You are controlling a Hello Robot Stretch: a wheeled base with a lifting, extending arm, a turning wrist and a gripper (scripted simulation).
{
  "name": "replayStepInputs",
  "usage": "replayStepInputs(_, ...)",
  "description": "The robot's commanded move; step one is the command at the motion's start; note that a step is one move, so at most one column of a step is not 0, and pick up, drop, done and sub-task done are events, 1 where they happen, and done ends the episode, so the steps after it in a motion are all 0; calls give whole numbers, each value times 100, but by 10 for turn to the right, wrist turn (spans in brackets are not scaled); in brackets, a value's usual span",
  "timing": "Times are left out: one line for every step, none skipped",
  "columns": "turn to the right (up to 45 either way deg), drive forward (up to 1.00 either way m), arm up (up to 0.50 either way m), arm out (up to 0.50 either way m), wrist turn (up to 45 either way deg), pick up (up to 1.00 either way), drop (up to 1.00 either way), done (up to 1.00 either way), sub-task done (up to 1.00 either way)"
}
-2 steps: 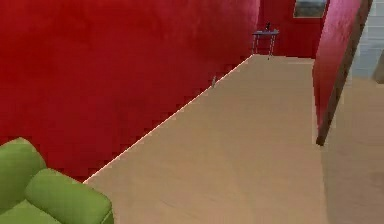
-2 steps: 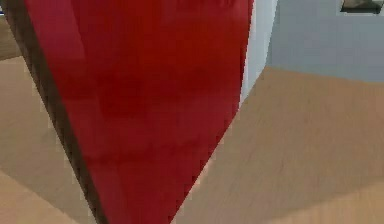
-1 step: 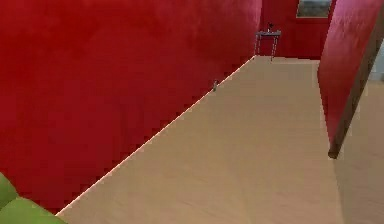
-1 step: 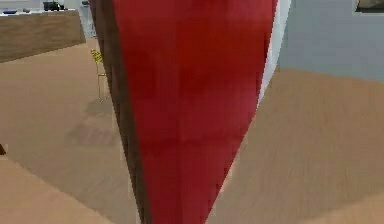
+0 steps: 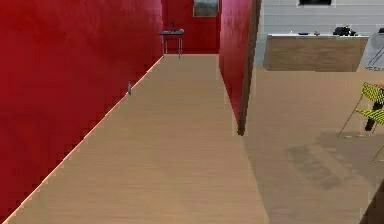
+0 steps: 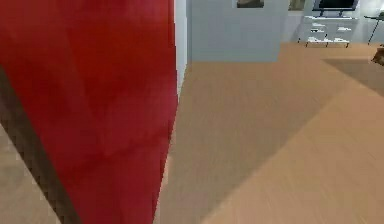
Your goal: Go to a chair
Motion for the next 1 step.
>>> replayStepInputs(0,85,0,0,0,0,0,0,0)
